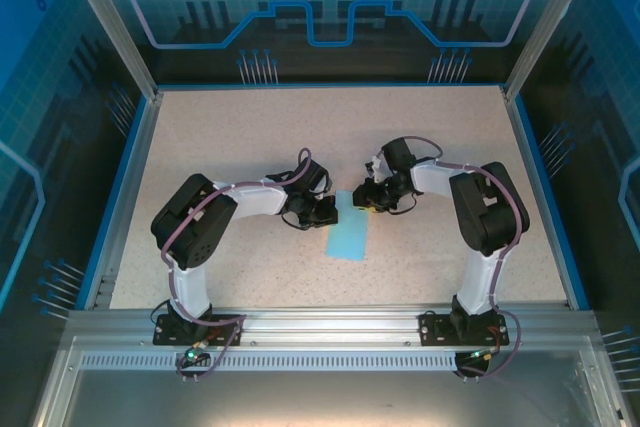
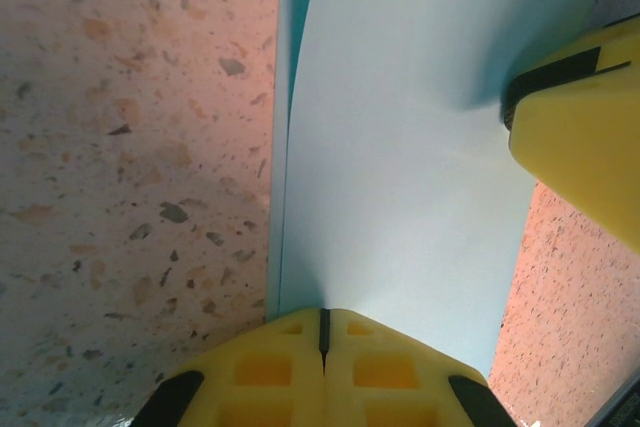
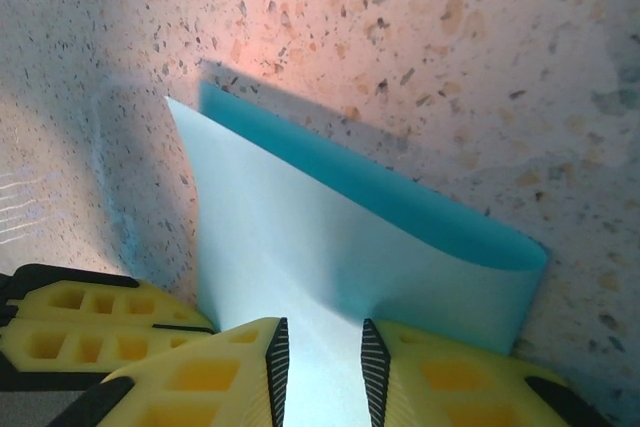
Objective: Fold a paper plane with a square sheet of paper (pick it up from the middle)
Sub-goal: Fold the square sheet of paper in half at the center of the table.
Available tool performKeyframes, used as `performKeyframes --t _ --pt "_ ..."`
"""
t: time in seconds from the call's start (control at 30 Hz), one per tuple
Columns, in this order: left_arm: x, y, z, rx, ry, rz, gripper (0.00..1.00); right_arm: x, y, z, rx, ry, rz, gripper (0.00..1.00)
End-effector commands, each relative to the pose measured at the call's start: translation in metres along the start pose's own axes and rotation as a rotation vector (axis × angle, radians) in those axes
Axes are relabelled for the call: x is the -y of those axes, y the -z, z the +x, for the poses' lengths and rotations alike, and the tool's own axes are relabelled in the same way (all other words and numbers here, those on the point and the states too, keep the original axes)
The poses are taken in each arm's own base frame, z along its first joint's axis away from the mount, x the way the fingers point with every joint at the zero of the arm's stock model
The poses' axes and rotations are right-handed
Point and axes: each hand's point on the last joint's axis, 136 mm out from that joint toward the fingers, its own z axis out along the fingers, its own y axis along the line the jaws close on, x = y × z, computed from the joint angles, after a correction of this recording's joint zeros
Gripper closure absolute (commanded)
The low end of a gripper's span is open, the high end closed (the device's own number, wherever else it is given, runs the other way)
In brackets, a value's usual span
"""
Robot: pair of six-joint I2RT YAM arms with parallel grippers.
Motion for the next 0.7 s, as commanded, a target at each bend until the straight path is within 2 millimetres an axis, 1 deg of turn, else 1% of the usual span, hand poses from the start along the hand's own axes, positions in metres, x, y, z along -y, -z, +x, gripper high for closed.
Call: performKeyframes --t 0.0,0.1,0.17,0.27,0.33,0.4,0.5,0.6,0.67 --pt "-0.032 -0.014 0.029 -0.103 0.027 -0.119 1.00 -0.007 0.016 -0.010 0.033 0.010 0.006 0.69" --pt "-0.032 -0.014 0.029 -0.104 0.026 -0.120 1.00 -0.021 0.029 -0.020 0.070 0.040 -0.013 0.69" --pt "-0.033 -0.015 0.029 -0.104 0.027 -0.120 1.00 -0.021 0.029 -0.023 0.072 0.047 -0.013 0.69" --pt "-0.033 -0.015 0.028 -0.103 0.027 -0.119 1.00 -0.012 0.019 -0.023 0.052 0.026 -0.006 0.69" --pt "-0.033 -0.015 0.029 -0.105 0.025 -0.119 1.00 0.001 0.010 -0.022 0.046 0.008 0.024 0.69" --pt "-0.033 -0.015 0.029 -0.106 0.025 -0.120 1.00 0.014 0.001 -0.017 0.023 -0.019 0.044 0.69" --pt "-0.034 -0.015 0.030 -0.105 0.024 -0.124 1.00 0.027 -0.009 -0.010 0.004 -0.049 0.056 0.69" --pt "-0.034 -0.016 0.030 -0.106 0.024 -0.122 1.00 0.029 -0.011 -0.007 -0.002 -0.055 0.057 0.69" --pt "-0.034 -0.015 0.030 -0.106 0.024 -0.124 1.00 0.021 -0.006 -0.009 0.008 -0.046 0.037 0.69"
